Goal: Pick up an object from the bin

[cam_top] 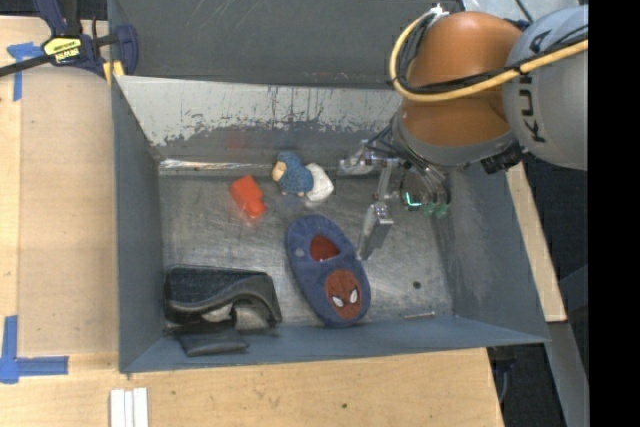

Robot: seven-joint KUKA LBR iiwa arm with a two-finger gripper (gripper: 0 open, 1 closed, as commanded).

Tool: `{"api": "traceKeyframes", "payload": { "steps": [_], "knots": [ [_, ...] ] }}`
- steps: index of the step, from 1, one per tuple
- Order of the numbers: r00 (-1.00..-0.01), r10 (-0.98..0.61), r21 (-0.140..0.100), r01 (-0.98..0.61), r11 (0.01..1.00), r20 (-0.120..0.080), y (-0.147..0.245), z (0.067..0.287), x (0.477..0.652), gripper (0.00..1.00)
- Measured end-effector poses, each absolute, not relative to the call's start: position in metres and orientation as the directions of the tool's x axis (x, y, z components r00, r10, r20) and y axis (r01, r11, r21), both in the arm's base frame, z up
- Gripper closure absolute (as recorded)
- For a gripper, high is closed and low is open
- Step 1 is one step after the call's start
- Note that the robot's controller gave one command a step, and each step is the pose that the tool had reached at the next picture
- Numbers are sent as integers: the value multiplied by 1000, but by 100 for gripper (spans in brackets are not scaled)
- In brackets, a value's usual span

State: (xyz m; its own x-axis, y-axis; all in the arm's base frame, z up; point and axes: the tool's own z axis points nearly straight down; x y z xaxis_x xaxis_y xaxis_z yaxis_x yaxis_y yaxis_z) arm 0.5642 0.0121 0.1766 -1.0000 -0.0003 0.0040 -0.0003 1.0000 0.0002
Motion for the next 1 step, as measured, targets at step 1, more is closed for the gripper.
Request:
{"api": "traceKeyframes", "payload": {
  "steps": [1],
  "knots": [
    [-897, -443, -1, -443, 897, 0, 34, 74, 604, 0]
  ]
}}
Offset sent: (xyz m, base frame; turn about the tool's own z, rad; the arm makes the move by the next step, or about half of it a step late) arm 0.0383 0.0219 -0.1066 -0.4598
